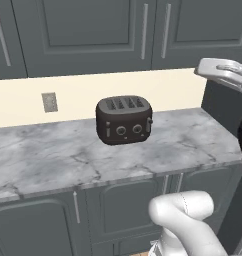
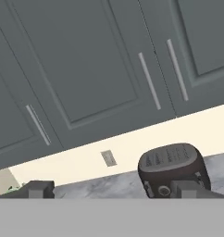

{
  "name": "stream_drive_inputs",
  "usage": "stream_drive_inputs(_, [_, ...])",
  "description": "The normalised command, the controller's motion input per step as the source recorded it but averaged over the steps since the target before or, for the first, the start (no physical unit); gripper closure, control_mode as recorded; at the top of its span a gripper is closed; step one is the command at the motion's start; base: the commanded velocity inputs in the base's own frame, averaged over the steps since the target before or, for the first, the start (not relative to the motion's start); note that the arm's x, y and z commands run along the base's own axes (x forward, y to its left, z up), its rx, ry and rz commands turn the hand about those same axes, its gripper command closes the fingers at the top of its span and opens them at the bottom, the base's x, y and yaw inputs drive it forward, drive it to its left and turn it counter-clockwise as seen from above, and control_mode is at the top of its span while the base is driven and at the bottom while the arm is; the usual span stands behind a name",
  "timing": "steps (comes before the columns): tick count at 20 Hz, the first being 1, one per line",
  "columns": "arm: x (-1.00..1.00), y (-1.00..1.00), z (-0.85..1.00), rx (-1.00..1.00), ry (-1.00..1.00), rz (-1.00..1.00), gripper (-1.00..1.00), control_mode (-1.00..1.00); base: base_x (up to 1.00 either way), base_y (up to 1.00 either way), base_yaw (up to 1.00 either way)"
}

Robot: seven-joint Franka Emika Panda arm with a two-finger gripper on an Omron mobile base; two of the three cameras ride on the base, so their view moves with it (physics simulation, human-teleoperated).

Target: Close all open cabinet doors.

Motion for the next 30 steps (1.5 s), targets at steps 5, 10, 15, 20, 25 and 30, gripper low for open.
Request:
stream_drive_inputs(5, [-0.44,0.13,0.0,0.0,0.0,0.01,-1.0,-1.0,0.0,0.0,0.0])
stream_drive_inputs(10, [-0.32,0.09,0.0,0.0,0.0,0.02,-1.0,-1.0,0.0,0.0,0.0])
stream_drive_inputs(15, [-0.31,0.08,0.0,0.0,0.0,0.02,-1.0,-1.0,0.0,0.0,0.0])
stream_drive_inputs(20, [-0.3,0.01,0.0,0.0,-0.01,0.0,-1.0,-1.0,0.0,0.0,0.0])
stream_drive_inputs(25, [0.0,0.0,0.0,0.0,0.0,0.0,-1.0,1.0,-0.71,-0.01,-0.04])
stream_drive_inputs(30, [0.0,0.0,0.0,0.0,0.0,0.0,-1.0,1.0,-1.0,-0.07,-0.15])
